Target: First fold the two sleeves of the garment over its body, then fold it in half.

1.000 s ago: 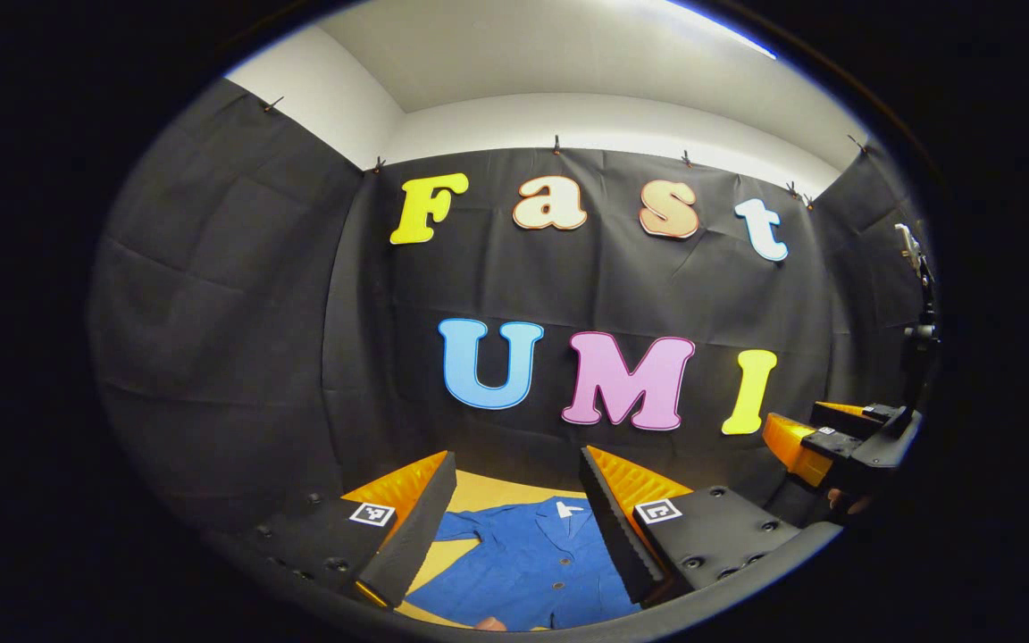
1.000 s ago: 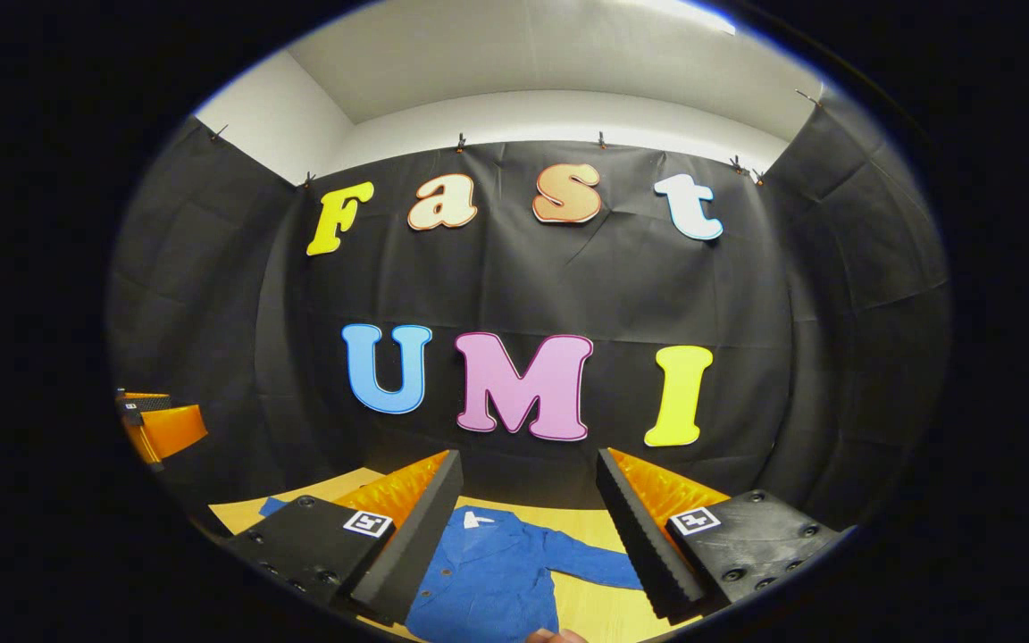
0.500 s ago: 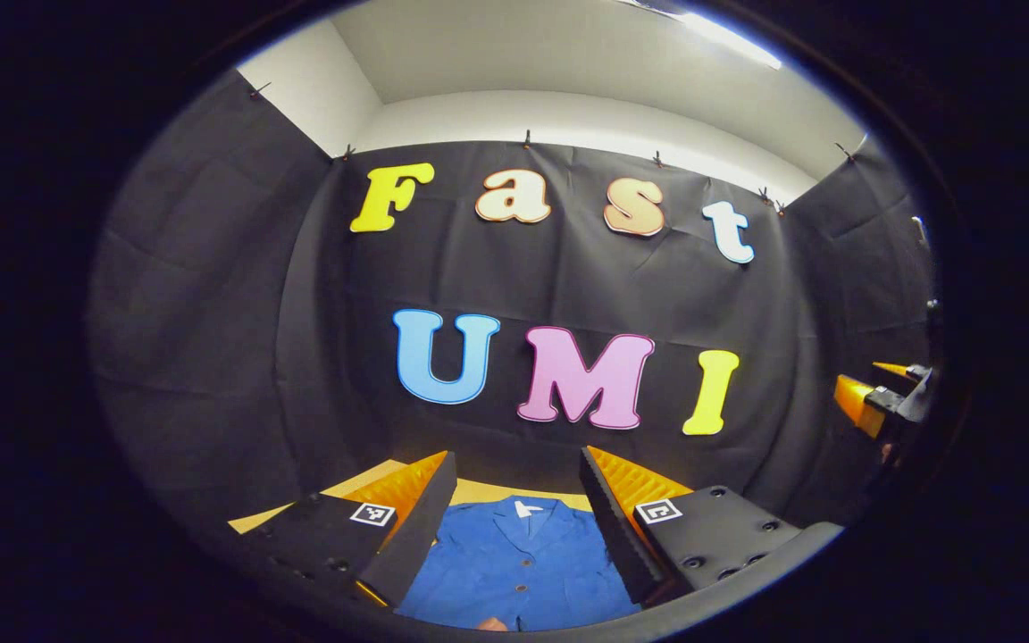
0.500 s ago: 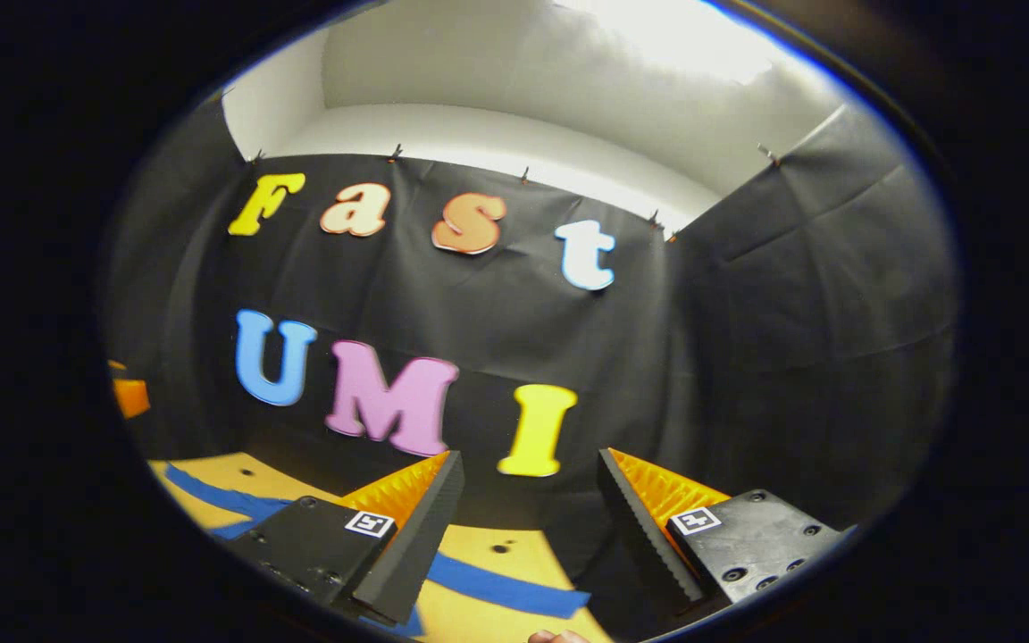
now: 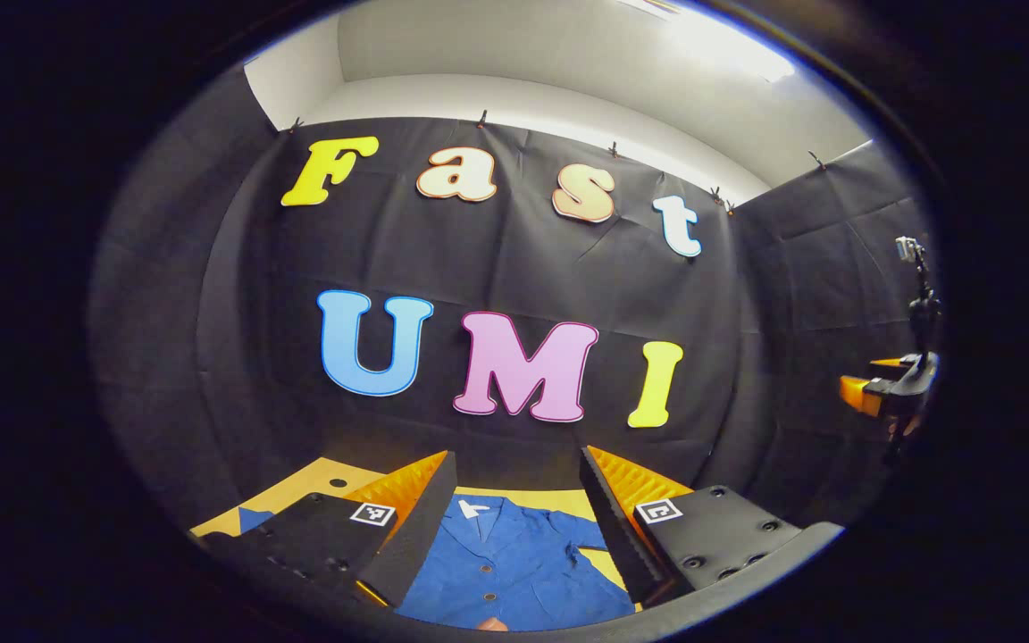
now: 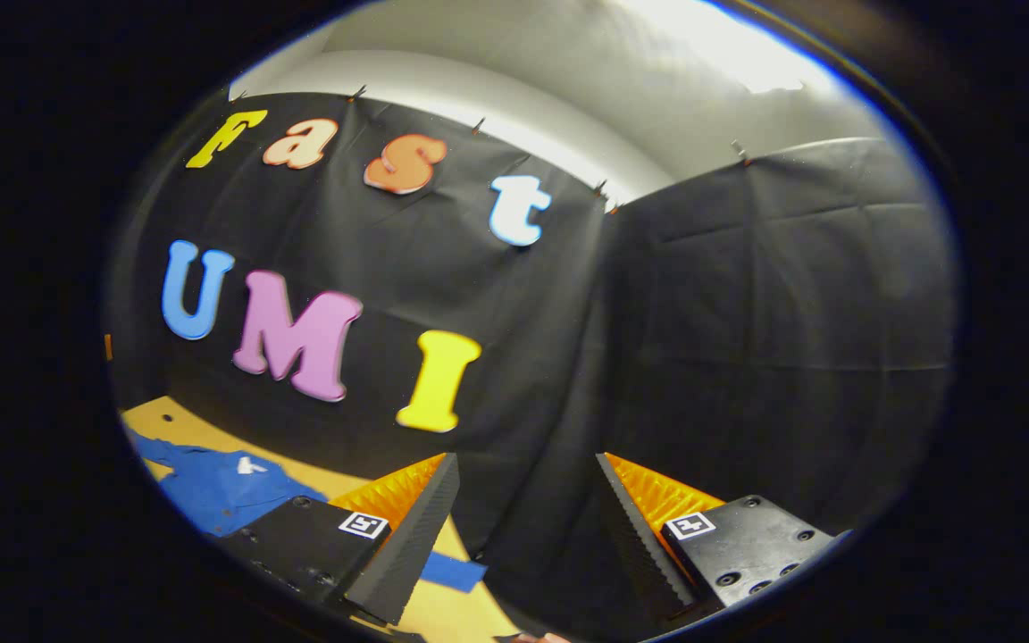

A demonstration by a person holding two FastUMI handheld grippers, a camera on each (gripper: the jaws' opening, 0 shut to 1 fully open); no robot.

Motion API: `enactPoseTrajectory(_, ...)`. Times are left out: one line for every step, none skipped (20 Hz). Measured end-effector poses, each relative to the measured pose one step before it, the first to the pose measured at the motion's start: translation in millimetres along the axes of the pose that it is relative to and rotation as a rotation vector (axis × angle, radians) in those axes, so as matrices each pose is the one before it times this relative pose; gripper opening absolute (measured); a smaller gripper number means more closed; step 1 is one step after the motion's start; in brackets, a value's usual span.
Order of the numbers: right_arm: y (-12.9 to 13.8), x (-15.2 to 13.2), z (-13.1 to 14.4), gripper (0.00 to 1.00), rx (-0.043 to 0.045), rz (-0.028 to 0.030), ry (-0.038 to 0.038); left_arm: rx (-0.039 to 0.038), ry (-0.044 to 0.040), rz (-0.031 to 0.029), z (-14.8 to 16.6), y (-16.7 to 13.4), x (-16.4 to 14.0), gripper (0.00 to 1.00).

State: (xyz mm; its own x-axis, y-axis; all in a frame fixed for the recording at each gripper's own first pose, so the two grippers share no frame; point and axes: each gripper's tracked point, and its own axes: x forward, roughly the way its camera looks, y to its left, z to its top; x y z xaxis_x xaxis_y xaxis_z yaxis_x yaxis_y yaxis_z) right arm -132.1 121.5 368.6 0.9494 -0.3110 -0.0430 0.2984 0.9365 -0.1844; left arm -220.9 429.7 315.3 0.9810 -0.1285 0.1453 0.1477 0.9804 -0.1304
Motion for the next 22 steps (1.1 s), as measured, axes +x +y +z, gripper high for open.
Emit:
enactPoseTrajectory(15.07,10.52,-12.52,0.96,0.03492,0.03916,0.06739,0.01745,-0.00154,-0.01424,0.86,6.89,3.20,0.80)
enactPoseTrajectory(11.13,19.22,-9.40,0.96,0.03336,0.02227,0.05545,0.01430,0.00408,-0.01051,-0.32,7.35,3.06,0.80)
enactPoseTrajectory(6.87,18.30,-7.91,0.95,0.04166,0.01985,0.06159,-0.00056,0.01044,-0.00883,-4.93,6.53,4.76,0.80)
enactPoseTrajectory(7.75,20.43,-12.96,0.96,0.01878,0.02550,0.08847,-0.01356,0.01474,-0.00919,-3.87,4.86,5.84,0.80)
enactPoseTrajectory(3.54,21.00,-11.88,0.95,0.00720,0.01081,0.08519,-0.01189,0.01839,-0.00381,-4.25,4.39,6.65,0.80)
enactPoseTrajectory(-4.55,22.09,-11.90,0.95,-0.00417,-0.02328,0.08480,-0.00071,0.00982,0.01019,-0.96,6.58,7.69,0.80)
enactPoseTrajectory(0.87,22.24,-11.70,0.95,-0.00553,0.01142,0.08707,0.01191,-0.00358,0.01793,2.12,8.99,7.41,0.80)
enactPoseTrajectory(-0.91,30.60,-9.16,0.95,0.00964,-0.00763,0.08447,0.01913,-0.00046,0.02353,2.08,7.06,8.17,0.80)
enactPoseTrajectory(-2.44,30.06,-4.25,0.96,-0.02540,-0.01062,0.05447,0.01006,0.00661,0.02010,-3.16,5.25,9.73,0.81)
enactPoseTrajectory(1.98,31.12,-7.89,0.96,-0.03231,0.01969,0.07320,-0.00667,0.00210,0.00406,-1.25,1.19,9.84,0.80)
enactPoseTrajectory(-2.08,28.34,-15.49,0.95,0.00131,0.00384,0.10024,-0.01046,0.00766,0.00203,-1.73,-1.49,9.78,0.80)
enactPoseTrajectory(1.92,24.30,-16.29,0.96,0.05809,0.01584,0.13353,0.00187,0.02013,0.01656,-3.96,2.46,9.93,0.80)
enactPoseTrajectory(-2.08,27.83,-9.49,0.97,0.04748,0.00106,0.09241,0.01119,0.01395,0.03100,-3.51,9.21,10.21,0.80)
enactPoseTrajectory(-9.50,35.82,-6.65,0.97,0.03384,-0.01532,0.08649,0.01060,0.00568,0.03208,-0.30,7.91,10.17,0.80)
enactPoseTrajectory(-15.16,31.00,-7.64,0.96,0.00817,-0.03923,0.08601,0.00200,0.00803,0.02688,-2.14,4.81,11.18,0.80)
enactPoseTrajectory(-14.53,28.08,-3.58,0.98,0.00756,-0.02895,0.07190,-0.00617,0.01986,0.02163,-4.37,2.79,9.90,0.80)
enactPoseTrajectory(-7.17,23.32,-3.41,0.97,0.01926,-0.00640,0.06296,-0.00718,0.02639,0.02220,-9.60,1.44,7.94,0.80)
enactPoseTrajectory(-3.54,22.45,-4.61,0.96,0.02161,-0.01115,0.05728,-0.00481,0.01822,0.02579,-4.60,3.05,6.10,0.80)
enactPoseTrajectory(-6.93,18.37,-4.86,0.94,0.02219,-0.01620,0.04250,-0.00013,0.01140,0.02364,-1.24,4.07,5.10,0.80)
enactPoseTrajectory(-4.07,14.78,-4.46,0.93,0.01574,-0.01116,0.03785,0.00469,0.00963,0.01712,-2.50,2.14,4.74,0.80)
enactPoseTrajectory(-1.92,11.12,-2.92,0.92,0.00763,-0.00099,0.03228,0.00866,0.01403,0.01056,-5.42,0.79,7.15,0.80)
enactPoseTrajectory(-4.45,8.27,-3.41,0.92,0.00546,-0.00205,0.02063,0.00894,0.01451,0.00299,-2.84,-0.75,4.78,0.80)
